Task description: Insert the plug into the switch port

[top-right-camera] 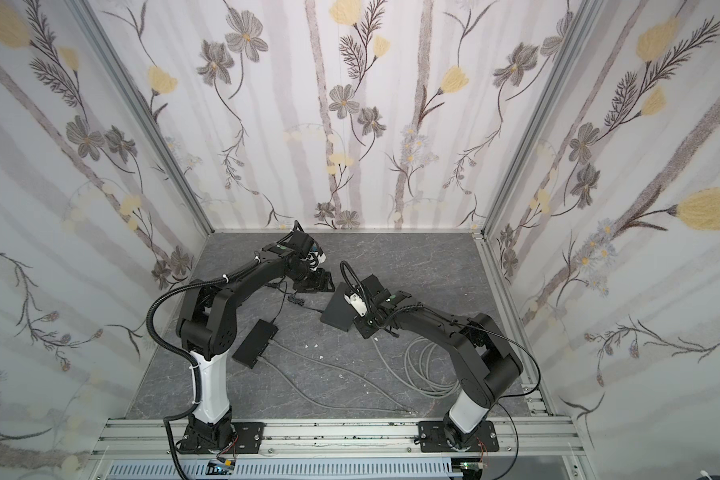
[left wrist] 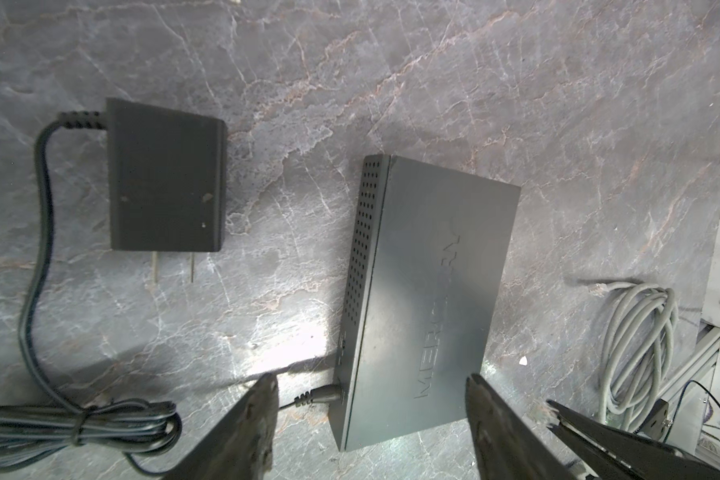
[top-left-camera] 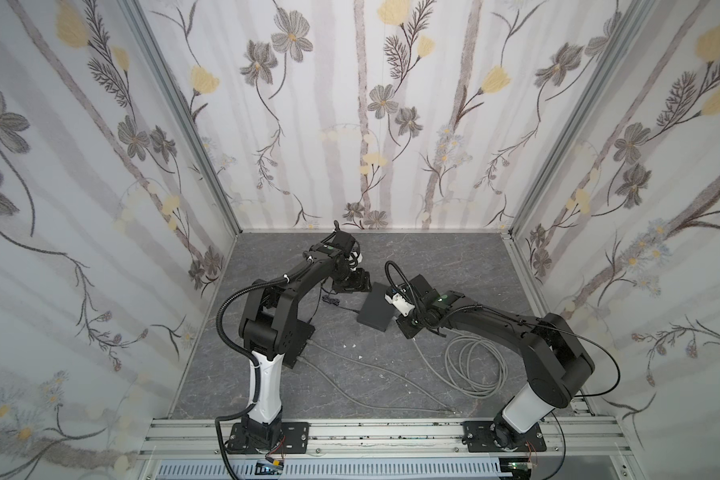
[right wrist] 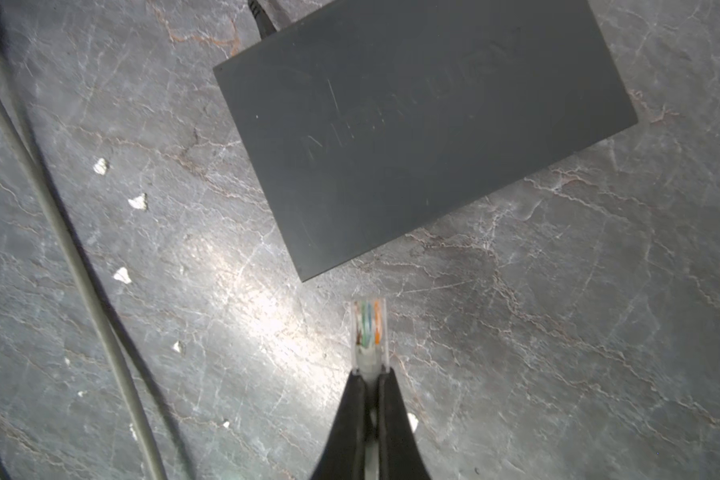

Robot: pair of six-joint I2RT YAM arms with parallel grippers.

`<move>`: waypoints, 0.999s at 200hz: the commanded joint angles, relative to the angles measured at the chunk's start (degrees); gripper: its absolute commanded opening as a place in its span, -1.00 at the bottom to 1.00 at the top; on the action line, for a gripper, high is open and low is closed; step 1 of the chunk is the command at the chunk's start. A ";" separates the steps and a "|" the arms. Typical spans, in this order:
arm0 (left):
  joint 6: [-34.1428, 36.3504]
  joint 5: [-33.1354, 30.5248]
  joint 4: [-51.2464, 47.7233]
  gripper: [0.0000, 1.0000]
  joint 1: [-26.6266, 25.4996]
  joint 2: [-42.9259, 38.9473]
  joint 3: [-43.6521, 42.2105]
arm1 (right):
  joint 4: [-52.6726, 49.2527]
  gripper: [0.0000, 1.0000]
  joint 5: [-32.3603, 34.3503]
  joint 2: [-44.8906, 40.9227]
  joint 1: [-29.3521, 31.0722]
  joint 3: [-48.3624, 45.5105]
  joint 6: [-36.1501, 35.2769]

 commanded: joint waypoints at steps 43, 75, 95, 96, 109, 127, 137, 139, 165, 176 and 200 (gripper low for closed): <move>-0.02 1.33 -1.15 0.43 -0.46 0.90 1.00 | -2.74 -1.00 4.29 5.60 0.18 3.18 -6.07; 0.04 0.32 -1.31 0.46 -0.43 0.72 1.06 | -2.26 -1.00 2.88 8.49 1.11 6.16 -5.79; 0.06 -0.26 -0.92 0.46 -0.45 0.18 0.65 | -1.83 -1.00 2.30 9.68 1.76 7.74 -5.75; 0.06 -0.24 -0.93 0.47 -0.41 0.15 0.69 | -1.82 -1.00 2.23 9.67 1.80 7.84 -5.64; 0.06 -0.32 -0.98 0.48 -0.47 0.22 0.78 | -1.73 -1.00 1.46 10.55 2.23 8.90 -5.42; 0.21 -0.13 -1.34 0.49 -0.48 0.56 1.04 | -1.59 -1.00 0.14 11.48 2.96 9.99 -5.24; 0.31 -0.09 -1.55 0.49 -0.43 0.60 1.08 | -1.25 -1.00 -0.88 11.59 3.32 10.13 -5.08; 0.32 -0.12 -1.55 0.49 -0.46 0.60 1.08 | -1.21 -1.00 -1.04 11.51 3.42 10.13 -5.09; 0.32 -0.30 -1.55 0.50 -0.47 0.48 1.16 | 0.38 -1.00 -3.67 9.95 3.83 8.99 -5.00; 0.41 -0.40 -1.63 0.50 -0.42 0.48 1.17 | 1.03 -1.00 -3.59 8.73 3.63 8.06 -4.99; 0.40 -0.51 -1.63 0.51 -0.47 0.57 1.21 | 1.96 -1.00 -2.66 6.16 2.72 5.83 -5.13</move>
